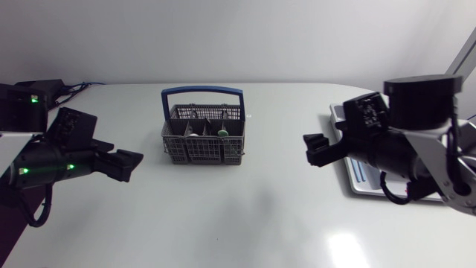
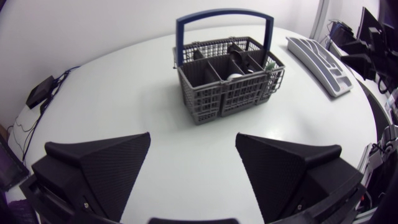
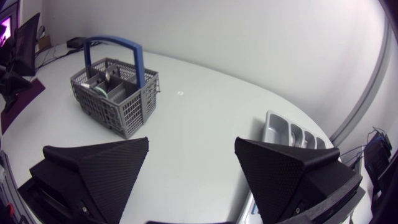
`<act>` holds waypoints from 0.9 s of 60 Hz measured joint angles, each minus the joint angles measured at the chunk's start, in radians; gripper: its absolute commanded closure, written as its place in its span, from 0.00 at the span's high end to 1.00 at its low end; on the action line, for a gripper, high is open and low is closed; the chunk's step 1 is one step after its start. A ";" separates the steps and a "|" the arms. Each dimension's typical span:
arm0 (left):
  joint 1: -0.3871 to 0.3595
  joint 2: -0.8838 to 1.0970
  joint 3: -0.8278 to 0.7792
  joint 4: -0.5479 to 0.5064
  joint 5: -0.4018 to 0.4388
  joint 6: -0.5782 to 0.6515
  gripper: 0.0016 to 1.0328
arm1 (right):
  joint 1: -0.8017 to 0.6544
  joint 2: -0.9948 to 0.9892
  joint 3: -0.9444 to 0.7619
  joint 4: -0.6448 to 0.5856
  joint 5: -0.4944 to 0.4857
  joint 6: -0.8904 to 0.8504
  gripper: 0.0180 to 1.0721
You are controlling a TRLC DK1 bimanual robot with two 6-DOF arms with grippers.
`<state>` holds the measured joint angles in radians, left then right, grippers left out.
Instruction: Unload the cutlery basket into the drawer organizer.
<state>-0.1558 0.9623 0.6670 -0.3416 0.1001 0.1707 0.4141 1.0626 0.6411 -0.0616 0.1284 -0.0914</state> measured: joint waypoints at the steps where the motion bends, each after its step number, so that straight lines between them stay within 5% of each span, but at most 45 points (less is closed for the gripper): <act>1: -0.010 0.008 0.000 -0.001 0.001 0.006 0.93 | 0.007 0.021 0.015 -0.009 -0.001 -0.008 0.95; 13: -0.055 0.079 0.013 0.014 0.042 0.045 0.93 | 0.090 0.260 0.194 -0.123 -0.042 -0.153 0.95; 21: -0.064 0.114 0.015 0.040 0.060 0.085 0.93 | 0.103 0.390 0.274 -0.127 -0.185 -0.193 0.95; 34: -0.077 0.148 0.033 0.062 0.097 0.119 0.90 | 0.117 0.534 0.432 -0.152 -0.259 -0.202 0.86; 54: -0.106 0.196 0.075 0.089 0.113 0.122 0.89 | 0.168 0.657 0.598 -0.169 -0.285 -0.251 0.55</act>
<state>-0.2615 1.1587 0.7418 -0.2527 0.2131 0.2928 0.5819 1.7199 1.2388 -0.2302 -0.1570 -0.3420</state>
